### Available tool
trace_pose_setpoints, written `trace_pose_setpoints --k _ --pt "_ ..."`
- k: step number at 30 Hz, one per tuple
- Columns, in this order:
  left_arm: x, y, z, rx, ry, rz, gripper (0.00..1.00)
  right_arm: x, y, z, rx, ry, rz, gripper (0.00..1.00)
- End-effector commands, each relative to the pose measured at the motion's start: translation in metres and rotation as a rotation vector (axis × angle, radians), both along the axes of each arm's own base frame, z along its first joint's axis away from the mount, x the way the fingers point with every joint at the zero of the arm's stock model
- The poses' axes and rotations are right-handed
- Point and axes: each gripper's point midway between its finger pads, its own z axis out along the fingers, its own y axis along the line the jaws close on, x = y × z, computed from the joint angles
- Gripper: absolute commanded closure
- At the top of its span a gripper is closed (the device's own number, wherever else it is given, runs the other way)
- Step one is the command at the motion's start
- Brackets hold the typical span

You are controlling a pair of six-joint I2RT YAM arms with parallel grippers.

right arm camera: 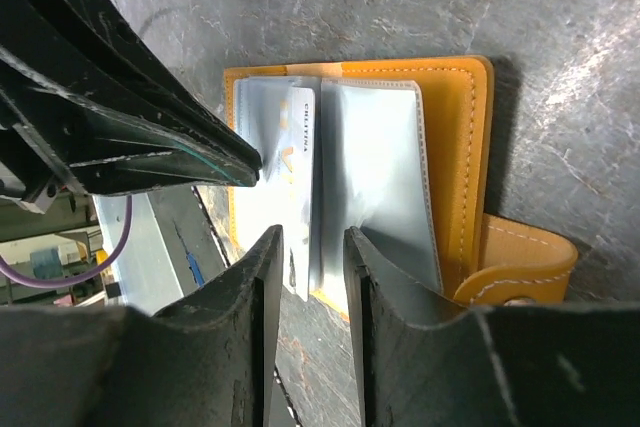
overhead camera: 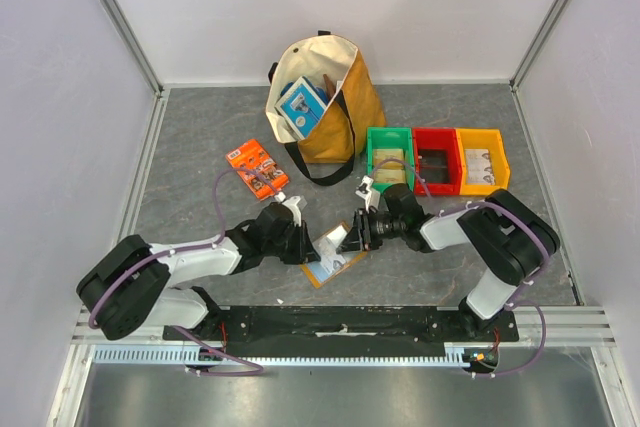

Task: Take the credit cards out of the card holder
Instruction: Remove the credit card from the card holder.

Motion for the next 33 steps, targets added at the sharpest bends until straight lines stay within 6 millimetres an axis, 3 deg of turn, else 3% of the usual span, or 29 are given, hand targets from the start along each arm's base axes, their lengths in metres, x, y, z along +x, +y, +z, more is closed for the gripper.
trace_pose_setpoints --k 1,8,14,17,21,27,31,33 --pt "-0.008 0.001 -0.008 -0.027 0.024 0.011 0.86 0.001 0.004 -0.004 -0.001 -0.002 0.023 0.62" --pt "-0.01 0.003 -0.011 -0.032 0.033 0.021 0.87 -0.004 0.014 -0.004 0.017 0.011 0.053 0.63" --pt "-0.011 0.004 -0.01 -0.034 0.031 0.021 0.87 -0.003 0.014 -0.001 0.022 -0.006 0.055 0.92" --pt "-0.012 0.006 -0.01 -0.034 0.025 0.026 0.87 0.002 0.006 0.0 0.008 -0.015 0.037 1.0" --pt "-0.014 0.011 -0.01 -0.035 0.019 0.034 0.88 0.012 -0.013 0.001 -0.046 -0.034 -0.003 1.0" --pt "-0.015 0.011 -0.004 -0.055 -0.006 0.027 0.87 0.024 -0.031 0.025 -0.14 -0.151 -0.025 1.0" --pt "-0.008 0.011 0.02 -0.074 -0.1 -0.003 0.7 0.027 -0.04 0.051 -0.182 -0.234 -0.019 1.0" --pt "-0.002 0.011 0.039 -0.067 -0.176 -0.034 0.55 0.026 -0.042 0.067 -0.18 -0.281 0.0 1.0"
